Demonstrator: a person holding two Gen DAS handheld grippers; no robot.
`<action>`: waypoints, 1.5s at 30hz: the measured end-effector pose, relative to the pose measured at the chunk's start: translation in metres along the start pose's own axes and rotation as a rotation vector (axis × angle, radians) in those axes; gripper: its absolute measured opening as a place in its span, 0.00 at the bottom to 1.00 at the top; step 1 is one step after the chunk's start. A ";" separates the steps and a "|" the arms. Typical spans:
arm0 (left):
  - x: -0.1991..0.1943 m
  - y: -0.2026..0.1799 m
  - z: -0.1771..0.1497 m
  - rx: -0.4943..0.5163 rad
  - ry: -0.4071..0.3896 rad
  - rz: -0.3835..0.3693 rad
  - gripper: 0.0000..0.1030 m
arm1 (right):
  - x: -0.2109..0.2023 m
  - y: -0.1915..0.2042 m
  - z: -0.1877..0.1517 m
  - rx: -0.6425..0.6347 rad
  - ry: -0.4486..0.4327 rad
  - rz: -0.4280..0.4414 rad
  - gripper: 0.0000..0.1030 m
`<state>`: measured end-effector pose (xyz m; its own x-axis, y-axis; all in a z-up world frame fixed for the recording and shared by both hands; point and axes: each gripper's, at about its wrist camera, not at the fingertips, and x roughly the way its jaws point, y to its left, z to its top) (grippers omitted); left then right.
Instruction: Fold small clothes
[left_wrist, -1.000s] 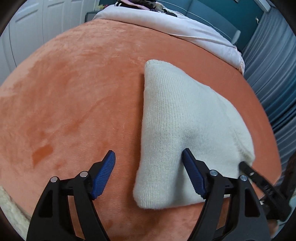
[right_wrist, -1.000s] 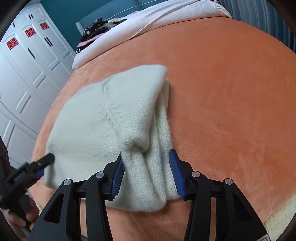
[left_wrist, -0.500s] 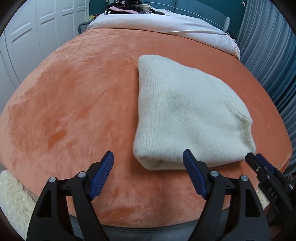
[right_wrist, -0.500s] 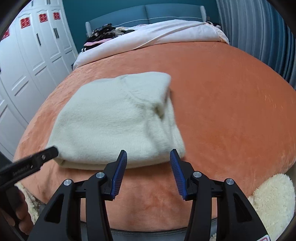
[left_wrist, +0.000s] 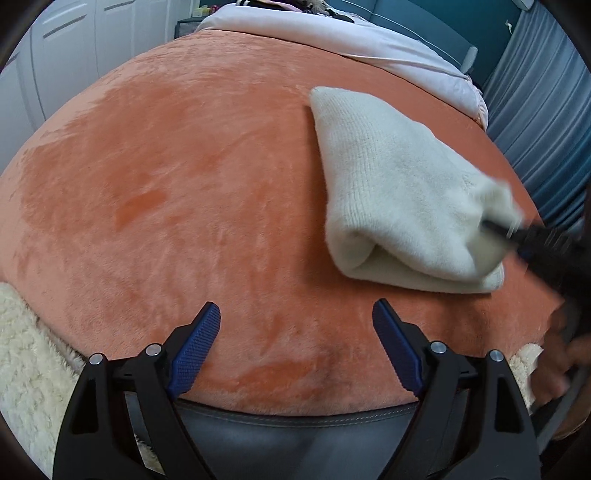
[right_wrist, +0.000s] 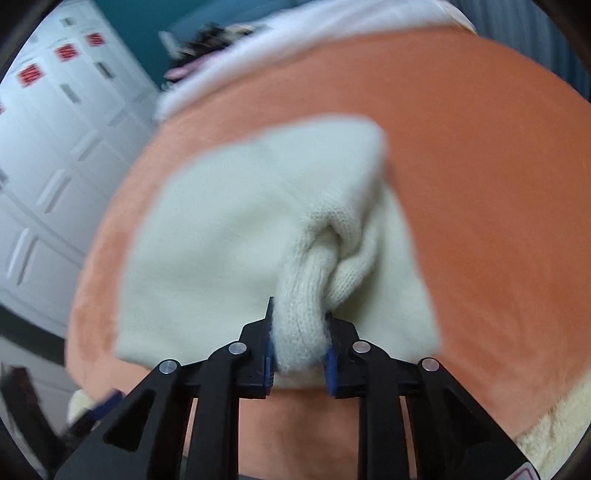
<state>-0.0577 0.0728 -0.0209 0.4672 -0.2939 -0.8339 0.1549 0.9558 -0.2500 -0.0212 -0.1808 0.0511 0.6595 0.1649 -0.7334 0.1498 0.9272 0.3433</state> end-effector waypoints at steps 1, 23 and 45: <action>-0.004 0.003 -0.002 -0.006 -0.011 0.004 0.80 | -0.011 0.037 0.016 -0.080 -0.028 0.046 0.19; -0.027 0.033 -0.006 -0.112 -0.049 0.022 0.81 | -0.027 0.012 0.052 0.228 -0.034 0.319 0.15; 0.085 -0.017 0.102 -0.357 0.084 -0.351 0.96 | 0.082 -0.144 0.018 0.410 0.122 0.090 0.71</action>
<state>0.0680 0.0305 -0.0377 0.3665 -0.6099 -0.7026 -0.0238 0.7488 -0.6624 0.0246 -0.3068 -0.0477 0.5954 0.3002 -0.7453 0.3924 0.7008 0.5957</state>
